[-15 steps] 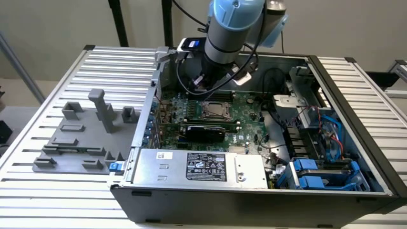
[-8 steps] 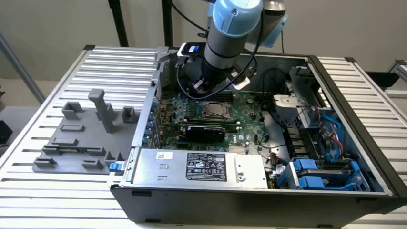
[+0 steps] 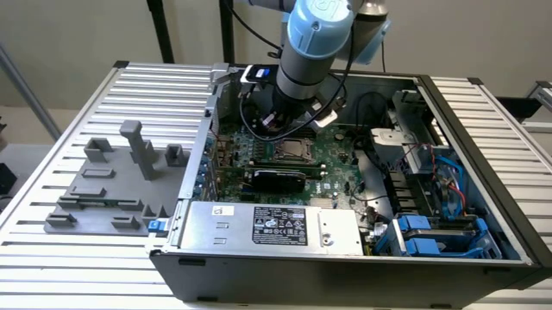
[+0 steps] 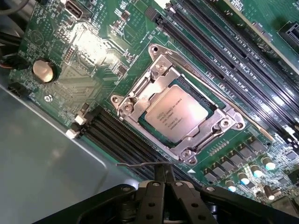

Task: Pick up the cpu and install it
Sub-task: 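Install the first cpu locking lever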

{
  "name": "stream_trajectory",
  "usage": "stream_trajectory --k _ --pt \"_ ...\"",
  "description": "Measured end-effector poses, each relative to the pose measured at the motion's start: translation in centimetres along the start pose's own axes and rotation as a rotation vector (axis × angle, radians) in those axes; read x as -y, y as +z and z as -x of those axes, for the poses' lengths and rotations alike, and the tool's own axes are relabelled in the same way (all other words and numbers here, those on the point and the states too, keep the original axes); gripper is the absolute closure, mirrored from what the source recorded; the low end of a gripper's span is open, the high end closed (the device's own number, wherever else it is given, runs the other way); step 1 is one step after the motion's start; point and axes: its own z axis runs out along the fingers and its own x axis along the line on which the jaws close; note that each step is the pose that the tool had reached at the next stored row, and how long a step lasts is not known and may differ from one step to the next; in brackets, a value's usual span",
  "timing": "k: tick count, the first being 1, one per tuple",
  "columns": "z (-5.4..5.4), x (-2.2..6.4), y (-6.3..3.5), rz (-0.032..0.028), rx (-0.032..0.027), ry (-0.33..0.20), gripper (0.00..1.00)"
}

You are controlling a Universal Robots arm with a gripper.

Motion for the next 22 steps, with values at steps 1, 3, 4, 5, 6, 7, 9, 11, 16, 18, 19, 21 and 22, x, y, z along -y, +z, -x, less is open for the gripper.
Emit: stream_trajectory --k 1,3,4,5,6,7,9,11,16,18,19,21,22 --pt "-0.01 -0.01 0.11 0.0015 0.0013 0.000 0.89" --pt "-0.04 0.01 0.30 0.0057 0.0051 0.001 0.89" --pt "-0.08 0.04 0.39 0.0077 0.0069 0.001 0.89" --pt "-0.12 0.09 0.49 0.0092 0.0083 0.001 0.89" --pt "-0.17 0.14 0.57 0.0103 0.0095 0.002 0.89" --pt "-0.21 0.18 0.63 0.0110 0.0105 0.002 0.89" --pt "-0.27 0.24 0.72 0.0124 0.0134 0.003 0.89" --pt "-0.29 0.24 0.74 0.0127 0.0195 0.005 0.89" --pt "-0.29 0.23 0.72 0.0052 0.0365 0.012 0.89" --pt "-0.34 0.20 0.72 0.0057 0.0395 0.013 0.89" --pt "-0.38 0.17 0.71 0.0064 0.0402 0.013 0.89" --pt "-0.44 0.12 0.71 0.0077 0.0411 0.014 0.89" --pt "-0.46 0.11 0.71 0.0085 0.0416 0.014 0.89"
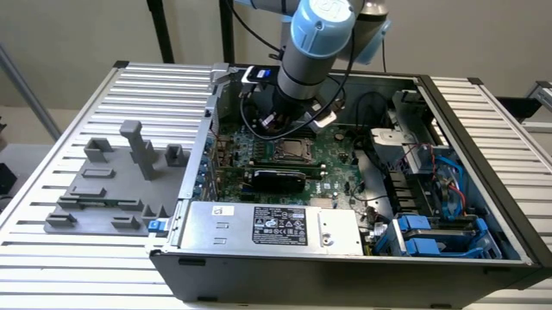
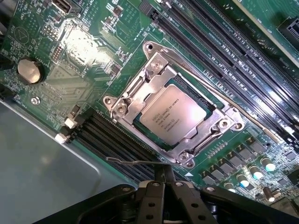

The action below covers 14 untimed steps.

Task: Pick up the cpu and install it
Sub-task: 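Install the first cpu locking lever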

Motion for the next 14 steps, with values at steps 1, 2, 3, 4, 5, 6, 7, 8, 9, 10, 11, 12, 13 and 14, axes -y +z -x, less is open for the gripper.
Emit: stream_trajectory --k 1,2,3,4,5,6,7,8,9,10,11,12,13,14 --pt "-0.03 -0.02 0.00 0.0008 0.0007 0.000 0.89" --pt "-0.05 -0.04 -0.01 0.0019 0.0016 0.000 0.89" --pt "-0.09 -0.06 -0.01 0.0034 0.0027 0.000 0.89" --pt "-0.14 -0.11 -0.02 0.0053 0.0041 0.001 0.89" --pt "-0.19 -0.15 -0.03 0.0070 0.0054 0.001 0.89" --pt "-0.24 -0.18 -0.03 0.0084 0.0065 0.001 0.89" --pt "-0.24 -0.19 -0.04 0.0089 0.0070 0.001 0.89" --pt "-0.24 -0.19 -0.04 0.0090 0.0070 0.001 0.89" --pt "-0.24 -0.19 -0.04 0.0091 0.0070 0.001 0.89" --pt "-0.25 -0.19 -0.04 0.0091 0.0070 0.001 0.89" --pt "-0.25 -0.19 -0.04 0.0091 0.0071 0.001 0.89" --pt "-0.25 -0.20 -0.04 0.0091 0.0073 0.001 0.89" --pt "-0.26 -0.20 -0.04 0.0090 0.0074 0.001 0.89" --pt "-0.29 -0.22 -0.04 0.0090 0.0076 0.001 0.89"
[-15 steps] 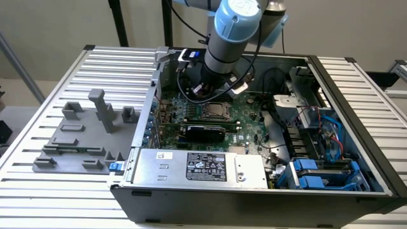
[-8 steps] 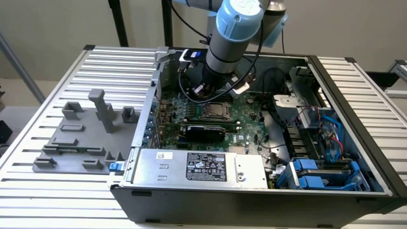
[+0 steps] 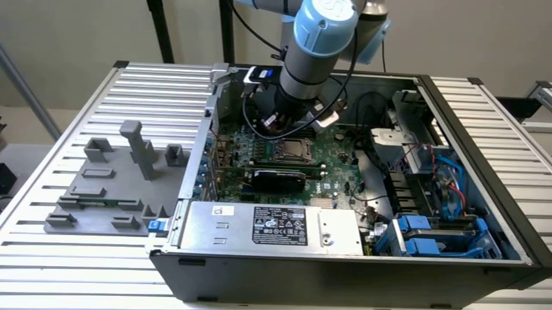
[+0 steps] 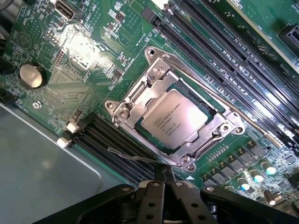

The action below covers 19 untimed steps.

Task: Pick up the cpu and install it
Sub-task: 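Install the first cpu locking lever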

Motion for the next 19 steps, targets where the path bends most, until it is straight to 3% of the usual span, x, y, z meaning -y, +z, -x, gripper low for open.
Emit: stream_trajectory --k 11,19 --pt "-0.65 -0.17 0.05 0.0011 0.0004 0.000 0.89" --pt "-0.87 -0.16 0.08 0.0034 0.0054 0.002 0.89"
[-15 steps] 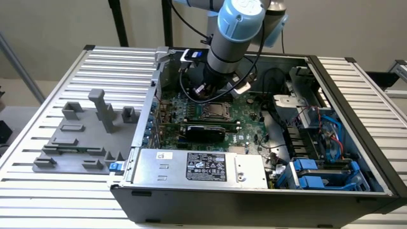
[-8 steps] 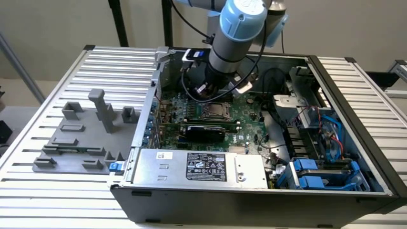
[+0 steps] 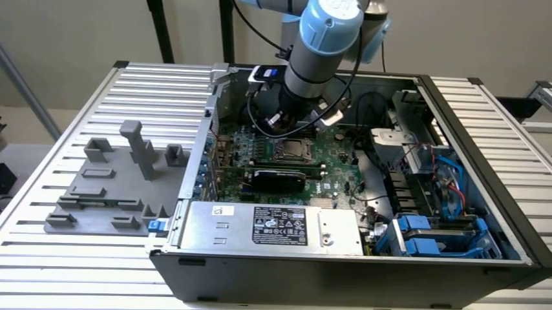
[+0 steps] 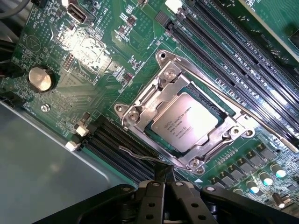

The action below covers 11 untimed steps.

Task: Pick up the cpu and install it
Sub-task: 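Install the first cpu locking lever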

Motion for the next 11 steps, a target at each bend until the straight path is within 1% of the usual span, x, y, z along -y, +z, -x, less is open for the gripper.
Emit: stream_trajectory --k 11 --pt "0.25 0.20 0.04 -0.0002 0.0000 0.000 0.89"
